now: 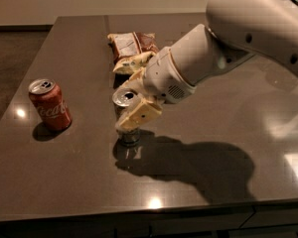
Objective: Knock redbull can over
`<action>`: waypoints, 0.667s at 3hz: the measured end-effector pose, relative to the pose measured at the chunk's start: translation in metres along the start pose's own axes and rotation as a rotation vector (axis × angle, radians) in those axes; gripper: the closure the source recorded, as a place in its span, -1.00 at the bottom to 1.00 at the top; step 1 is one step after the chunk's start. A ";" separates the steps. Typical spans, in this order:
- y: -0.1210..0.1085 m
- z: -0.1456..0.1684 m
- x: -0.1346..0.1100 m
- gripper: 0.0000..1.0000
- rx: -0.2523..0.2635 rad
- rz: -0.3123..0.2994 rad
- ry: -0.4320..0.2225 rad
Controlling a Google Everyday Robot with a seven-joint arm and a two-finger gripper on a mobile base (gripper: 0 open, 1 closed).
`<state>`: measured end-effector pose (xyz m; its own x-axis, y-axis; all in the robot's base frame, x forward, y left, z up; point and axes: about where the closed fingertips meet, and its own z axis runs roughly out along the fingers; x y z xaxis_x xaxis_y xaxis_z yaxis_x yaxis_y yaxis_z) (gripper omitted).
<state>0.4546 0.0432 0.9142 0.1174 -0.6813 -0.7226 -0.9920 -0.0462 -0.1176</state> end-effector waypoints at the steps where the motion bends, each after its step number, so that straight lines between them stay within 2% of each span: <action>1: 0.000 -0.006 -0.003 0.30 -0.008 0.002 -0.010; 2: -0.006 -0.023 -0.005 0.76 -0.035 0.009 0.025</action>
Offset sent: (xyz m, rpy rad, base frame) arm 0.0051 -0.0378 0.0424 -0.1020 0.0888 0.0531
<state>0.4585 0.0297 0.9338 0.1081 -0.6997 -0.7063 -0.9940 -0.0653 -0.0874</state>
